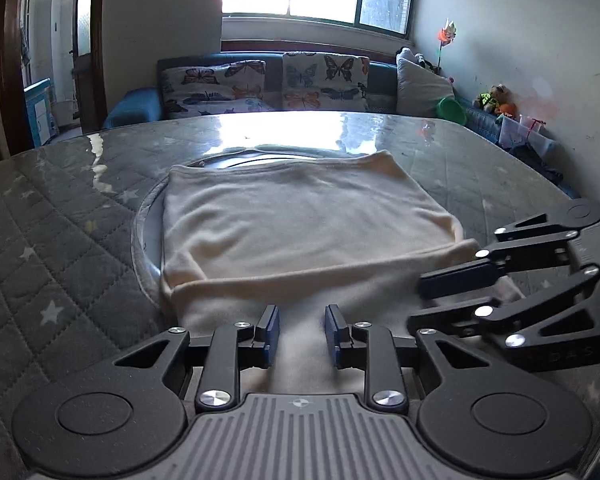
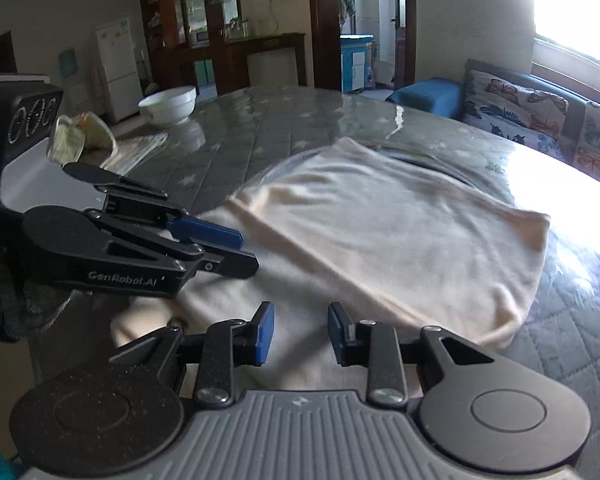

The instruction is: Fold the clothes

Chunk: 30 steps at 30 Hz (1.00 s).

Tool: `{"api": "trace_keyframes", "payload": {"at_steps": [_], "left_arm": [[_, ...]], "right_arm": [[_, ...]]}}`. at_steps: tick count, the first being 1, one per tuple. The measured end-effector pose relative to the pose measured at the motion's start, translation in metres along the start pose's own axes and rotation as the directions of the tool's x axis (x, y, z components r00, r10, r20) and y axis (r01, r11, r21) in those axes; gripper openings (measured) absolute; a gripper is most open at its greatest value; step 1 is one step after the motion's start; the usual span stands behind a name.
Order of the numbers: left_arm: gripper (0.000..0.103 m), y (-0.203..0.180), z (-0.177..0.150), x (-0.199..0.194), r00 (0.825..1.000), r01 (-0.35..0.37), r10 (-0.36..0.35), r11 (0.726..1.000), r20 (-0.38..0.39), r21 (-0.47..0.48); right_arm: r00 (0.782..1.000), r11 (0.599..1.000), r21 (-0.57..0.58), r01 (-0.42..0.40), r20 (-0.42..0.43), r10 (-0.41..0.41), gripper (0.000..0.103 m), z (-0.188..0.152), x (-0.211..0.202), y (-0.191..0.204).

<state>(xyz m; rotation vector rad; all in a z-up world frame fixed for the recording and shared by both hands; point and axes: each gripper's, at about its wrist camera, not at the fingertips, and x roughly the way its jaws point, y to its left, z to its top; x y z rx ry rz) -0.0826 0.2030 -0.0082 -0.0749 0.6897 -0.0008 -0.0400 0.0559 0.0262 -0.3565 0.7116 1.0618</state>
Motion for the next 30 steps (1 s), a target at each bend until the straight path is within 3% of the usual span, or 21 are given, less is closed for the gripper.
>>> {"api": "trace_keyframes", "payload": {"at_steps": [8, 13, 18, 25, 30], "left_arm": [[0.033, -0.006, -0.01, -0.03, 1.0, 0.003, -0.004, 0.998, 0.019, 0.064], [0.034, -0.009, -0.023, -0.067, 0.999, 0.027, -0.032, 0.985, 0.027, 0.168], [0.037, -0.014, -0.039, -0.091, 0.999, 0.022, -0.029, 0.953, 0.021, 0.302], [0.037, -0.039, -0.059, -0.072, 0.999, 0.018, -0.033, 0.887, 0.025, 0.461], [0.037, -0.048, -0.061, -0.056, 0.998, 0.023, -0.051, 0.865, 0.043, 0.501]], "right_arm": [[0.999, 0.999, -0.021, 0.031, -0.035, -0.032, 0.034, -0.031, -0.032, -0.003], [0.999, 0.999, -0.036, 0.032, -0.01, -0.033, 0.034, -0.034, -0.051, -0.002], [0.999, 0.996, -0.08, 0.032, -0.002, -0.032, 0.04, -0.034, -0.068, 0.003], [0.999, 0.989, -0.147, 0.03, -0.033, -0.036, 0.044, -0.043, -0.073, 0.011], [0.997, 0.978, -0.202, 0.041, -0.052, -0.053, 0.052, -0.049, -0.074, 0.016]]}}
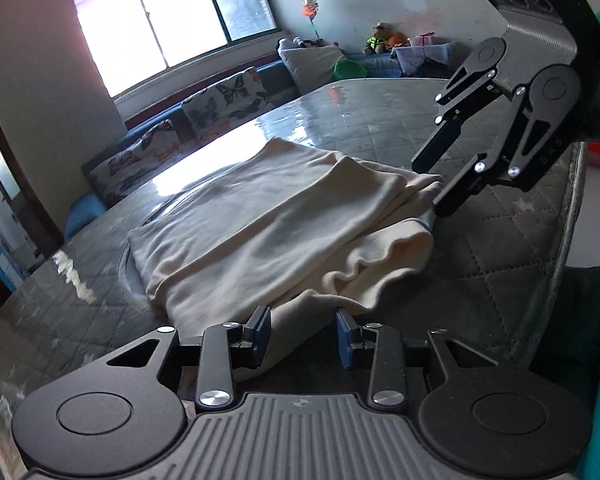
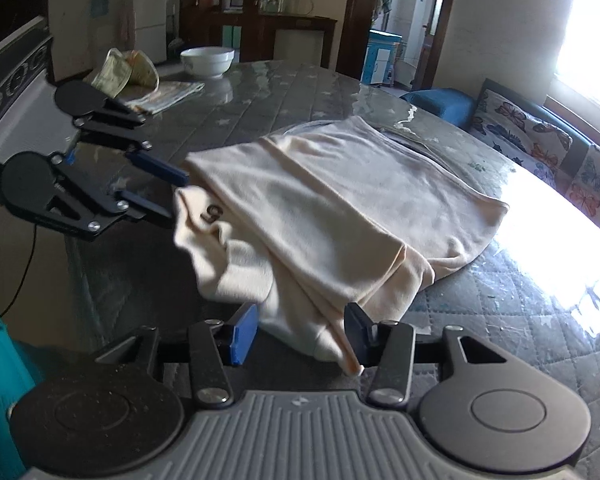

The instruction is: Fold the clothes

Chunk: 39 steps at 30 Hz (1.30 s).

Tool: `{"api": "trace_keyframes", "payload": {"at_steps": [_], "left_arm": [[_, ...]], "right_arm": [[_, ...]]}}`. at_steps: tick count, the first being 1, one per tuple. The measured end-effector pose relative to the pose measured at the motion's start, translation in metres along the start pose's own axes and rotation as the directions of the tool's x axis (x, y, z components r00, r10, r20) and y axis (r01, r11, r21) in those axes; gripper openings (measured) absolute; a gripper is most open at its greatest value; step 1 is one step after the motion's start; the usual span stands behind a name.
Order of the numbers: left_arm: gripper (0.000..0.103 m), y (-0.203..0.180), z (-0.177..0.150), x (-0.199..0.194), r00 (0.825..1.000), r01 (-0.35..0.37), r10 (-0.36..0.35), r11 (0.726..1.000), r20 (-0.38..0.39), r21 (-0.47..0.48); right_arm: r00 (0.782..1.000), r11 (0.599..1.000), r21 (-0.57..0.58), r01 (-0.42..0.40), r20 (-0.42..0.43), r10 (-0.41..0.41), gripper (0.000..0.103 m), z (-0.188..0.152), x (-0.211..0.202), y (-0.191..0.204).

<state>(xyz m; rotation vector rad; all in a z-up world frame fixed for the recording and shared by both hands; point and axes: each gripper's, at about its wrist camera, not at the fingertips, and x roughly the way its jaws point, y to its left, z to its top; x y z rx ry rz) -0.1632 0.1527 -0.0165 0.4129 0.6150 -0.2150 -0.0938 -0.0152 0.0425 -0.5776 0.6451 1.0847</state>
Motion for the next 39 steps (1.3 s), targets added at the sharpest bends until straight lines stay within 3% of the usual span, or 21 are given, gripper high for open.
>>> {"api": "trace_keyframes", "payload": {"at_steps": [1, 6, 16, 20, 21, 24, 26, 30, 39], "left_arm": [[0.037, 0.0, 0.0, 0.002, 1.0, 0.001, -0.001, 1.0, 0.006, 0.001], [0.014, 0.008, 0.005, 0.006, 0.999, -0.007, 0.009, 0.999, 0.044, -0.043], [0.01, 0.046, 0.031, 0.015, 0.997, 0.025, -0.007, 0.975, 0.083, -0.221], [0.011, 0.055, 0.031, 0.021, 0.997, 0.041, -0.024, 0.965, 0.067, -0.261], [0.011, 0.055, 0.03, 0.021, 0.998, 0.039, -0.023, 0.964, 0.063, -0.262], [0.017, 0.052, 0.024, 0.017, 0.998, 0.034, -0.02, 0.967, 0.058, -0.253], [0.02, 0.049, 0.018, 0.011, 0.998, 0.025, -0.011, 0.971, 0.06, -0.239], [0.041, 0.041, 0.007, 0.003, 0.999, -0.002, 0.01, 0.981, 0.043, -0.193], [0.046, 0.034, -0.004, 0.014, 0.995, -0.096, 0.096, 0.994, 0.009, -0.056]], "right_arm": [[1.0, 1.0, -0.008, 0.003, -0.002, -0.003, 0.054, -0.001, 0.0, 0.001], [1.0, 0.998, -0.064, 0.015, 0.01, -0.015, 0.063, -0.004, 0.001, 0.007], [0.998, 0.991, -0.136, 0.015, 0.068, -0.006, 0.063, 0.004, 0.025, 0.009], [0.998, 0.996, -0.084, -0.003, 0.058, 0.008, 0.044, 0.011, 0.044, 0.0], [0.998, 0.998, -0.064, -0.008, 0.057, 0.012, 0.032, 0.013, 0.045, -0.002], [0.998, 0.999, 0.003, -0.044, 0.051, 0.044, 0.015, 0.021, 0.045, -0.013], [0.996, 0.995, 0.056, -0.078, 0.049, 0.076, 0.014, 0.027, 0.044, -0.022], [0.992, 0.984, 0.133, -0.116, 0.067, 0.108, 0.012, 0.037, 0.04, -0.036], [0.991, 0.985, 0.14, -0.106, 0.091, 0.093, 0.012, 0.052, 0.035, -0.044]]}}
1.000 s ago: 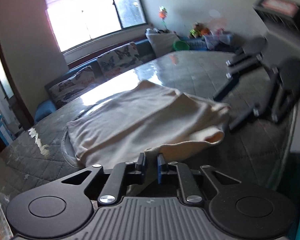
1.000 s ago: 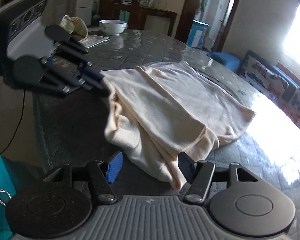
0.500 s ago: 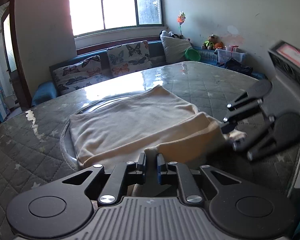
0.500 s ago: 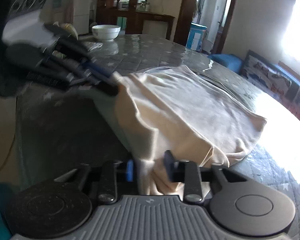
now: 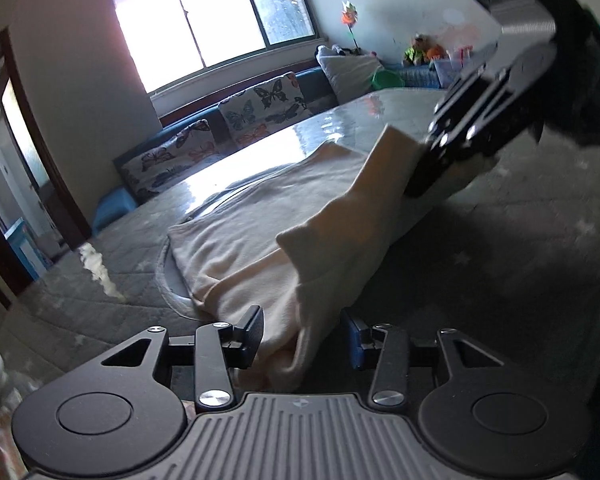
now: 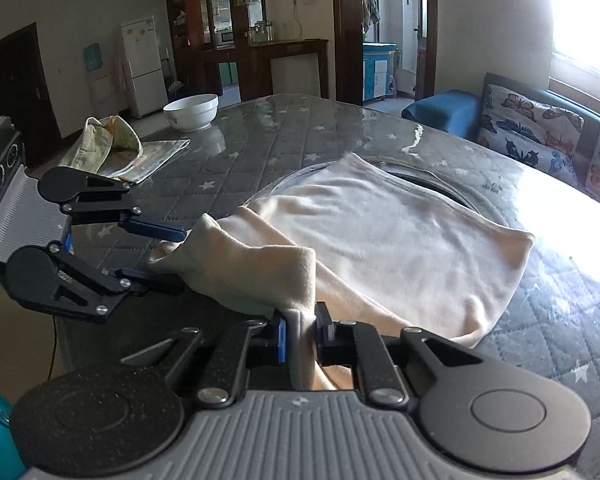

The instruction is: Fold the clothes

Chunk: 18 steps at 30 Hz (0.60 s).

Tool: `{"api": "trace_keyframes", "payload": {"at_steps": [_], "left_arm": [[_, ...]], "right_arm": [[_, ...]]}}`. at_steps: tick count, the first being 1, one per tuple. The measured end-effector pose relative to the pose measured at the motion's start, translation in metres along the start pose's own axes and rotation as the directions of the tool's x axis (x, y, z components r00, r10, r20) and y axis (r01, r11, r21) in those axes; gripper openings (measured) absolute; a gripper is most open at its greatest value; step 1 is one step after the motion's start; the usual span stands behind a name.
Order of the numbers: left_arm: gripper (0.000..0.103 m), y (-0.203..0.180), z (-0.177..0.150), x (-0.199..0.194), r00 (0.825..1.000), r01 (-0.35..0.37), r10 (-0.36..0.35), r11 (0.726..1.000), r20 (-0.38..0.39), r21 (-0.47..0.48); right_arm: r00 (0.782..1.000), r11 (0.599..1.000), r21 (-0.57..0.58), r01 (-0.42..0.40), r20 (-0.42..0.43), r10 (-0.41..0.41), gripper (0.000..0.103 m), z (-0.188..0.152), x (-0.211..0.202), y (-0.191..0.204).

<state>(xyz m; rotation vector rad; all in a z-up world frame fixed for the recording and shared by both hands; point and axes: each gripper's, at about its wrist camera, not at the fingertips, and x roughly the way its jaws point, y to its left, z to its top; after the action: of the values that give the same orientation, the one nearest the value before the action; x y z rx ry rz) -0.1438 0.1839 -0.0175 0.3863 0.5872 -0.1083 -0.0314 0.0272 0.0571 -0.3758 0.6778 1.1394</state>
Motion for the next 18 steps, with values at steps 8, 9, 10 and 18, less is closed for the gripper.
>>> {"api": "trace_keyframes", "payload": {"at_steps": [8, 9, 10, 18], "left_arm": [[0.011, 0.0, -0.003, 0.002, 1.0, -0.009, 0.009, 0.999, 0.007, 0.047], [0.01, 0.0, -0.002, -0.001, 1.0, -0.007, 0.006, 0.999, 0.015, 0.037], [0.01, 0.001, 0.0, -0.005, 1.0, -0.003, 0.003, 1.0, 0.023, 0.027], [0.01, -0.009, 0.012, -0.058, 0.994, 0.078, -0.078, 0.997, 0.078, -0.008]], "right_arm": [[1.0, 1.0, -0.018, 0.016, 0.023, -0.016, 0.009, -0.01, -0.004, 0.01], [0.999, 1.0, -0.018, 0.016, 0.032, -0.016, 0.009, -0.01, -0.007, 0.011], [0.999, 1.0, -0.019, 0.016, 0.043, -0.015, 0.009, -0.011, -0.011, 0.012], [0.998, 0.999, -0.043, -0.007, 0.07, 0.01, 0.009, -0.017, -0.061, 0.027]]}}
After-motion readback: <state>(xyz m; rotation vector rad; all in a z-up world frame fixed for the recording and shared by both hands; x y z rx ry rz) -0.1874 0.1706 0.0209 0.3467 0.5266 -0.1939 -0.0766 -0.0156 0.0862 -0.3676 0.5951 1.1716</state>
